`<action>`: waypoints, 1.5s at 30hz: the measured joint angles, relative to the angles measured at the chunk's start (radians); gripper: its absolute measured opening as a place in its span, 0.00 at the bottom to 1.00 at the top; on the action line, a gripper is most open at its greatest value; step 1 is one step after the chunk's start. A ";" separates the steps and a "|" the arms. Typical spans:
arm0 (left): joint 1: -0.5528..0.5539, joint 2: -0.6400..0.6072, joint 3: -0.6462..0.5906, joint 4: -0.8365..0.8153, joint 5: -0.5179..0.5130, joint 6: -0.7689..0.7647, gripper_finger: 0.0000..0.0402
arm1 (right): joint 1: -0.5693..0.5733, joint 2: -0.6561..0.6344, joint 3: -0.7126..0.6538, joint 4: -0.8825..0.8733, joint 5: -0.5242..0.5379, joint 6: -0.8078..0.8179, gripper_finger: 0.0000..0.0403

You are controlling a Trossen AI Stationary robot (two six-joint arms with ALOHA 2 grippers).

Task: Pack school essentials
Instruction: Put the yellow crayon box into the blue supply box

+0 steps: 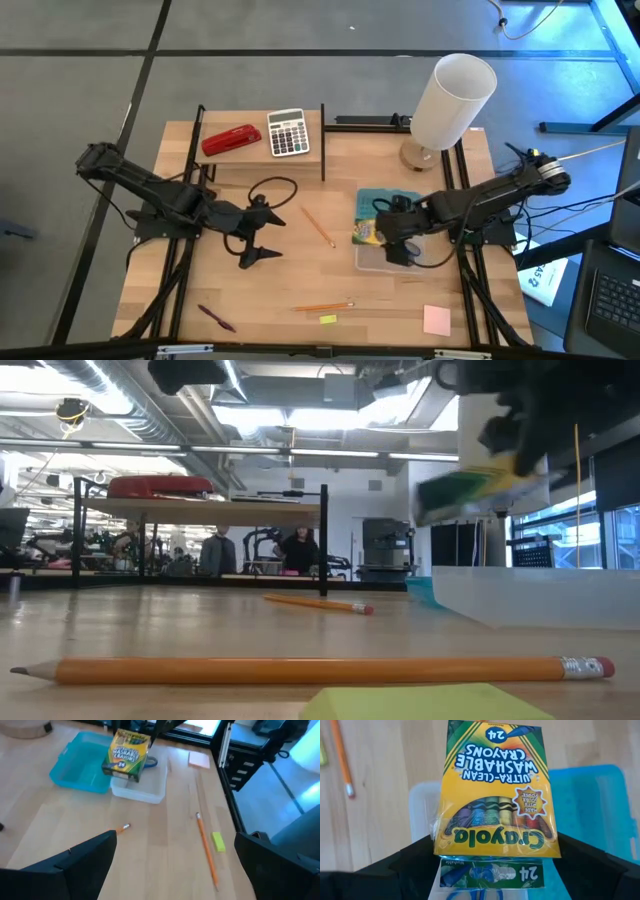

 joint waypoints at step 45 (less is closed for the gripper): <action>0.001 0.047 0.000 0.106 -0.041 0.156 0.99 | 0.071 -0.117 -0.390 0.378 -0.001 -0.057 0.87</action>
